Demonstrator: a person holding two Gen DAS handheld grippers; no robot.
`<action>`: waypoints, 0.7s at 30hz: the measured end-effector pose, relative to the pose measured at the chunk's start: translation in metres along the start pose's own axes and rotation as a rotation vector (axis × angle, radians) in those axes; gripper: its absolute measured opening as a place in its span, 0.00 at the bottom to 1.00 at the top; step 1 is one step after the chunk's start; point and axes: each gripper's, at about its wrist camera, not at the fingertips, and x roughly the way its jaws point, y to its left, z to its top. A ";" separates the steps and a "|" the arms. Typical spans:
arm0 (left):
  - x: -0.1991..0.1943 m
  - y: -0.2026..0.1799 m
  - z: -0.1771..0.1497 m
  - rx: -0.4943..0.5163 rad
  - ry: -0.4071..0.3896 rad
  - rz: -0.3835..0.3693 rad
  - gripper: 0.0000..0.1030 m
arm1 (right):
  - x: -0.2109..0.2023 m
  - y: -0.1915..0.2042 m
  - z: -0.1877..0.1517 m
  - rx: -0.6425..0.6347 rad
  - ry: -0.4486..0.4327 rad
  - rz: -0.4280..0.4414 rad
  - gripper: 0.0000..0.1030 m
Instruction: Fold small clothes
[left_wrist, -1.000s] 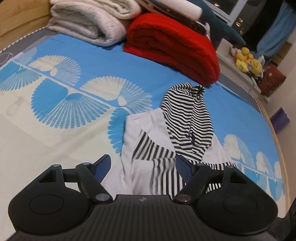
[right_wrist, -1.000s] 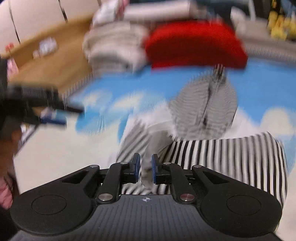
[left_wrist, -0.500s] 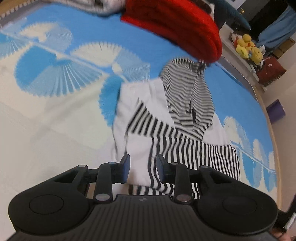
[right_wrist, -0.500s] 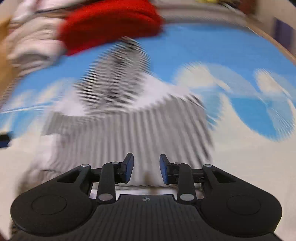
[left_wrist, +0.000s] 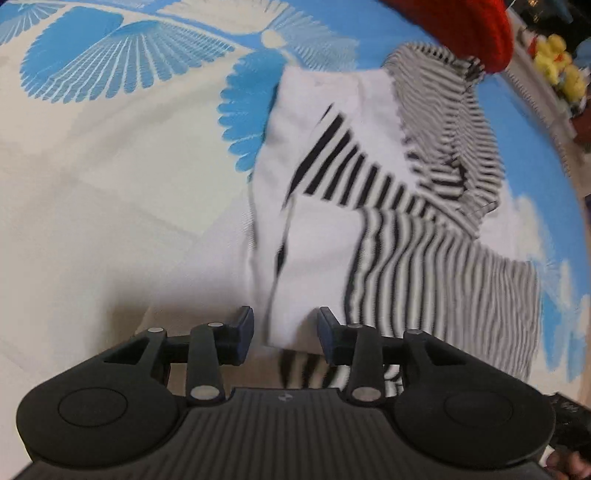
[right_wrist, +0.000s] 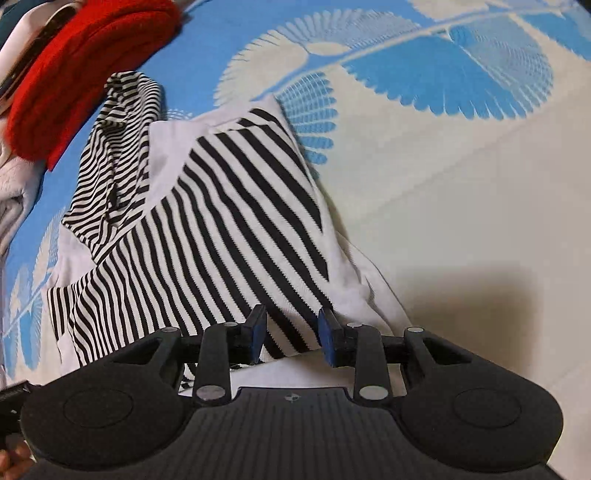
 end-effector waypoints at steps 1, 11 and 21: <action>0.001 0.000 0.000 0.009 -0.002 -0.007 0.28 | 0.000 0.000 0.000 0.005 0.003 0.000 0.31; -0.071 -0.003 -0.003 0.115 -0.226 -0.059 0.04 | -0.030 0.036 -0.005 -0.132 -0.124 0.083 0.32; -0.060 -0.017 -0.005 0.194 -0.187 -0.066 0.08 | -0.011 0.021 -0.009 -0.092 -0.061 -0.048 0.30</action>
